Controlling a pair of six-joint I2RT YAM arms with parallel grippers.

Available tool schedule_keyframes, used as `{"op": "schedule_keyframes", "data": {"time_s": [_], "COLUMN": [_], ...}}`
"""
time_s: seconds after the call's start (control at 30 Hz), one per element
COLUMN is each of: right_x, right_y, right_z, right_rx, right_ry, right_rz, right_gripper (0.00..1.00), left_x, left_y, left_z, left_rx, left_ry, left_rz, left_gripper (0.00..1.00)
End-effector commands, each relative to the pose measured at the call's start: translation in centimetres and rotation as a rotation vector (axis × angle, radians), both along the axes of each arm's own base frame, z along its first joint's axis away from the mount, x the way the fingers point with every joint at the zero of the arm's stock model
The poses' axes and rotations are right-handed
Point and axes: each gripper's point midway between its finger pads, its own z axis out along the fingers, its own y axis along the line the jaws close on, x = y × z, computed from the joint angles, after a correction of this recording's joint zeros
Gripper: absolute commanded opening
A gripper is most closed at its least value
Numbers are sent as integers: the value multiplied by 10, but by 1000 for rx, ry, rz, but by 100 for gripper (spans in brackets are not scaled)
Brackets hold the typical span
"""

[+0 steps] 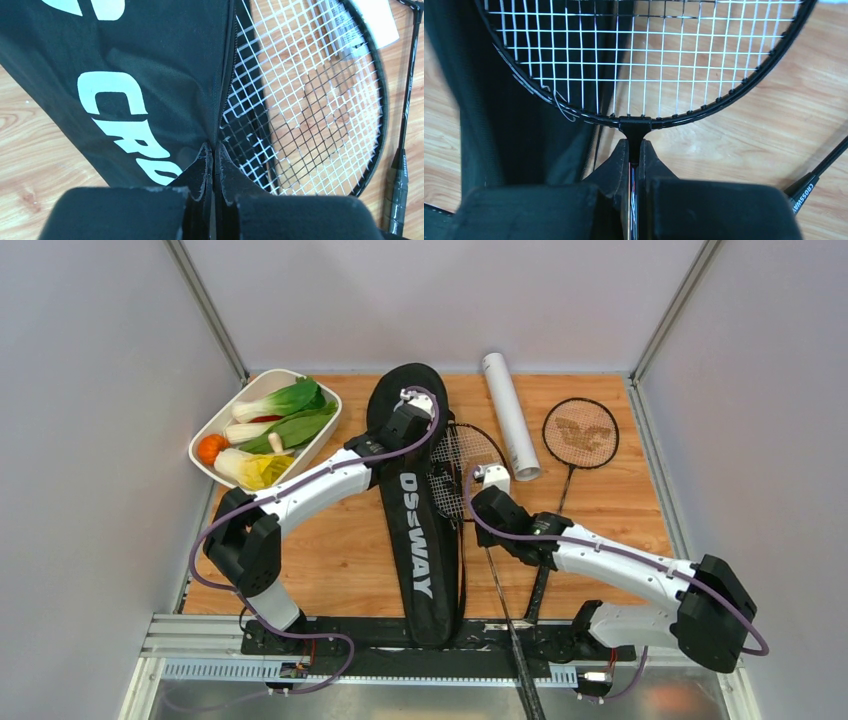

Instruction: Pack up the badminton gear

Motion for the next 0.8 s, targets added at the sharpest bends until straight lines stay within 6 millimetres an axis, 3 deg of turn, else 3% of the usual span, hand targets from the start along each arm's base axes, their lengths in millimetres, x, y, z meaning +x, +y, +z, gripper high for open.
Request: {"op": "schedule_keyframes", "data": {"time_s": [0.0, 0.2, 0.4, 0.47, 0.63, 0.77], "right_x": [21, 20, 42, 42, 15, 1], "right_y": [40, 59, 82, 95, 105, 108], "right_z": [45, 38, 55, 51, 23, 21], "right_rx": [119, 101, 86, 91, 103, 146], "right_ry": [-111, -104, -191, -181, -125, -122], "right_rz": [9, 46, 104, 151, 223, 256], "right_gripper": [0, 0, 0, 0, 0, 0], "left_x": [-4, -12, -32, -37, -35, -36], "left_y": [-17, -15, -26, -30, -18, -18], "left_z": [2, -10, -8, -4, -6, -7], "left_rx": [-109, -109, -213, -248, -189, -177], "left_ry": [7, 37, 96, 101, 78, 79], "left_rz": [-29, -36, -83, -100, -81, -99], "left_gripper": [0, 0, 0, 0, 0, 0]}}
